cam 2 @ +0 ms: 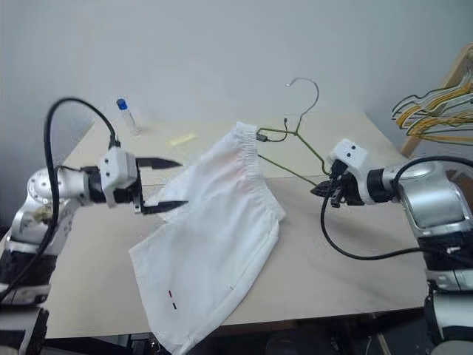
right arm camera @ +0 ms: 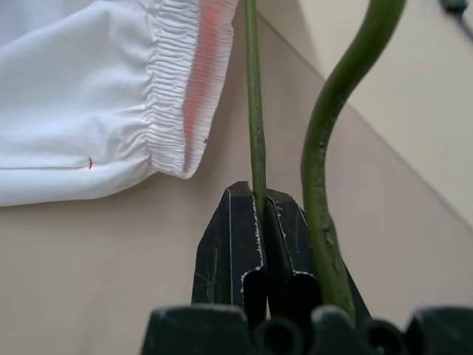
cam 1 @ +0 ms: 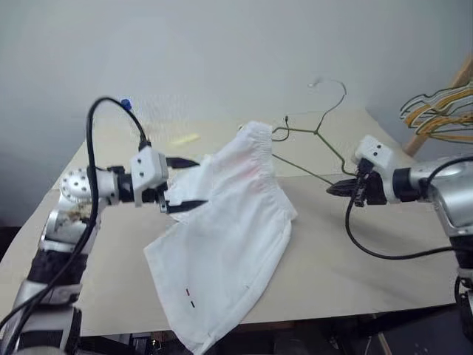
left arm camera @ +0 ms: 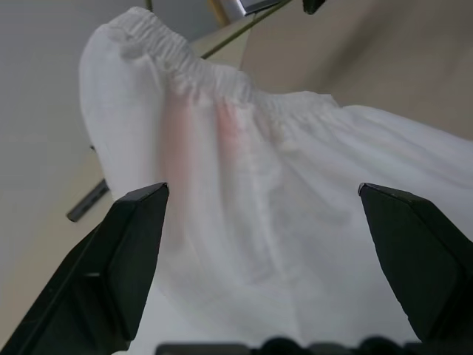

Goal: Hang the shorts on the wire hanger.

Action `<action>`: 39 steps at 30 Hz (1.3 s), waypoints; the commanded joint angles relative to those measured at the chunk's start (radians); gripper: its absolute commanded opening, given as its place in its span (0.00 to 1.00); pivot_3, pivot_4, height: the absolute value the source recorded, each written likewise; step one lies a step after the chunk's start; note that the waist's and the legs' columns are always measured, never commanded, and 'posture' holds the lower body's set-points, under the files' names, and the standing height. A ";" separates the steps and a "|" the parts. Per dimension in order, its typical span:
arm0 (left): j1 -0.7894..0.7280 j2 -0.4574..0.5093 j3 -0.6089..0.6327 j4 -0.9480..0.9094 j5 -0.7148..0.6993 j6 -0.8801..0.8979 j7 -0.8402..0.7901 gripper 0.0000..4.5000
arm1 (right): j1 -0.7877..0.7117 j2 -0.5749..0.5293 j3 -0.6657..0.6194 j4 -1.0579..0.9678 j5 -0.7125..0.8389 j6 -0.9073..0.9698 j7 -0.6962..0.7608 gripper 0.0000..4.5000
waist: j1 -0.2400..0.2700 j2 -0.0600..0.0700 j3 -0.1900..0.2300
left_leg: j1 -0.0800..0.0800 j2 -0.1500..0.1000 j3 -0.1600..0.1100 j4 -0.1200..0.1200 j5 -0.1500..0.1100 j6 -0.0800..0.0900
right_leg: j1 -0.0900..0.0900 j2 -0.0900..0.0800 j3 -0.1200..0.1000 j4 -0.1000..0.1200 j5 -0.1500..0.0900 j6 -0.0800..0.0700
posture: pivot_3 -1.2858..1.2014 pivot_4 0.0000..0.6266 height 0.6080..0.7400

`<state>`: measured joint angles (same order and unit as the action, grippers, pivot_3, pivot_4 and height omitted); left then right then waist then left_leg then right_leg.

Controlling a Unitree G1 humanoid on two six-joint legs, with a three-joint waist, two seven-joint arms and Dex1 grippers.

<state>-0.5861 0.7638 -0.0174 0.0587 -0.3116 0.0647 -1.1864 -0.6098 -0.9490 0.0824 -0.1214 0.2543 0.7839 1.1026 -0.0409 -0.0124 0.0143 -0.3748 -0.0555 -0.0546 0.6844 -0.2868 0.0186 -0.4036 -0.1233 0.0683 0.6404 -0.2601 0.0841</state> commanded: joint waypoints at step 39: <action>-0.442 -0.134 -0.181 0.688 0.232 -0.315 -0.406 0.02 | -0.089 0.002 0.127 -0.270 -0.027 0.096 -0.084 0.25 | -0.167 -0.002 0.001 | -0.003 0.001 -0.004 0.004 -0.001 0.003 | -0.002 0.000 -0.001 0.006 0.000 0.001 | 0.44 0.00 1.00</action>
<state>-1.0272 0.6023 -0.2369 0.7785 -0.0578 -0.2811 -1.6056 -0.6976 -0.9354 0.2799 -0.4033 0.2294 0.8930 1.0434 -0.2079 -0.0141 0.0150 -0.3782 -0.0546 -0.0588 0.6883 -0.2878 0.0212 -0.4051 -0.1236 0.0674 0.6461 -0.2605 0.0849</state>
